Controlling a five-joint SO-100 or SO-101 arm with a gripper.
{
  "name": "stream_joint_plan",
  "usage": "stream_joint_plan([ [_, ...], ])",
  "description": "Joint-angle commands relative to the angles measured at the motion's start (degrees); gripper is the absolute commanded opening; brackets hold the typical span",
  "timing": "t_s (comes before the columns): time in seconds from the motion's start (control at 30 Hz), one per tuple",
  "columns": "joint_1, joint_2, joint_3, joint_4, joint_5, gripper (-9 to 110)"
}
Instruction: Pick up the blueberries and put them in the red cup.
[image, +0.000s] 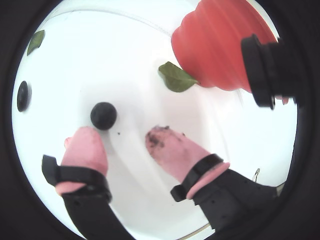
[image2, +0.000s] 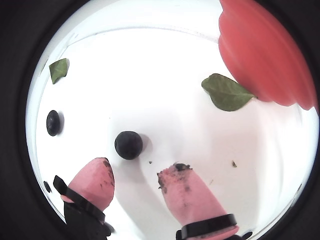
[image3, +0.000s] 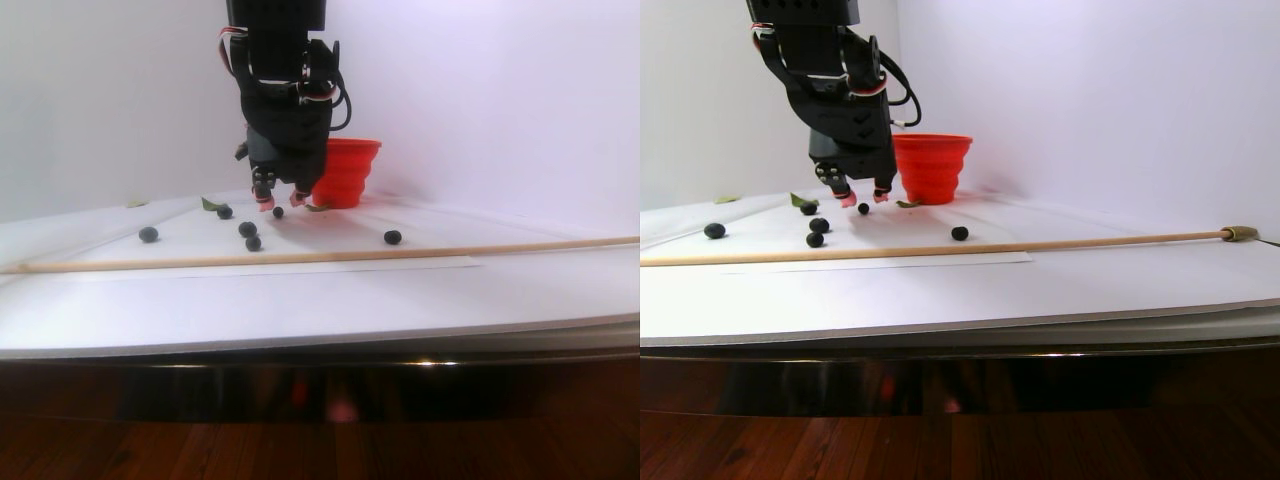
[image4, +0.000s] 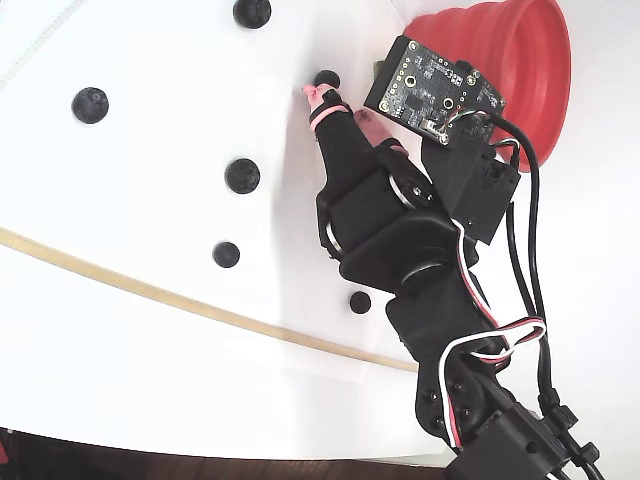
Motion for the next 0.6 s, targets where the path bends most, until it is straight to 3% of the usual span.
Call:
stream_joint_plan([
  [0.0,-0.53,1.41,-4.75,-2.29,0.62,18],
  [0.57,-1.67,-2.81,-8.44,-4.13,1.05,19],
])
